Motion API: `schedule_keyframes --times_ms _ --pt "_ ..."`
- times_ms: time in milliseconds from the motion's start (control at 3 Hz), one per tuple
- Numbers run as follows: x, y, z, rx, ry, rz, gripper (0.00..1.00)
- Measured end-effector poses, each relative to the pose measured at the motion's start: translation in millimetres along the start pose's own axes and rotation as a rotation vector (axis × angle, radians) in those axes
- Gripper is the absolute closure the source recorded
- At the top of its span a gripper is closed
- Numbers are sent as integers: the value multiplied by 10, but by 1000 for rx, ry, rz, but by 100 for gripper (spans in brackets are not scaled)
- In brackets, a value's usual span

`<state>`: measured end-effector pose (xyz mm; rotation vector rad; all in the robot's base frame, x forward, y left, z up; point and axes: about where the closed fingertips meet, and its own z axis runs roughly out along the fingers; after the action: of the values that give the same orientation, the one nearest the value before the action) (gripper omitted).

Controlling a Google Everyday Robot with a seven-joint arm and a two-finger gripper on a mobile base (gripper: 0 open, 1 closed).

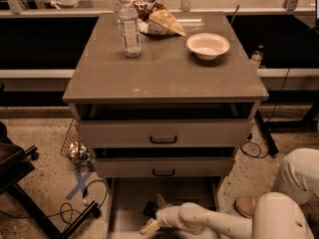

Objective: Pick rxbar chocolate from bottom drawer and place on counter

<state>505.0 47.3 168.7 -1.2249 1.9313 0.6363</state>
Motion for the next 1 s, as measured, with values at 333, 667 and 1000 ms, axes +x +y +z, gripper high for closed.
schedule_keyframes --times_ms 333,667,1000 --pt "57 4 53 -1 5 9 0" --pt "127 -22 213 -24 56 7 0" --pt "443 -172 309 -51 186 14 26"
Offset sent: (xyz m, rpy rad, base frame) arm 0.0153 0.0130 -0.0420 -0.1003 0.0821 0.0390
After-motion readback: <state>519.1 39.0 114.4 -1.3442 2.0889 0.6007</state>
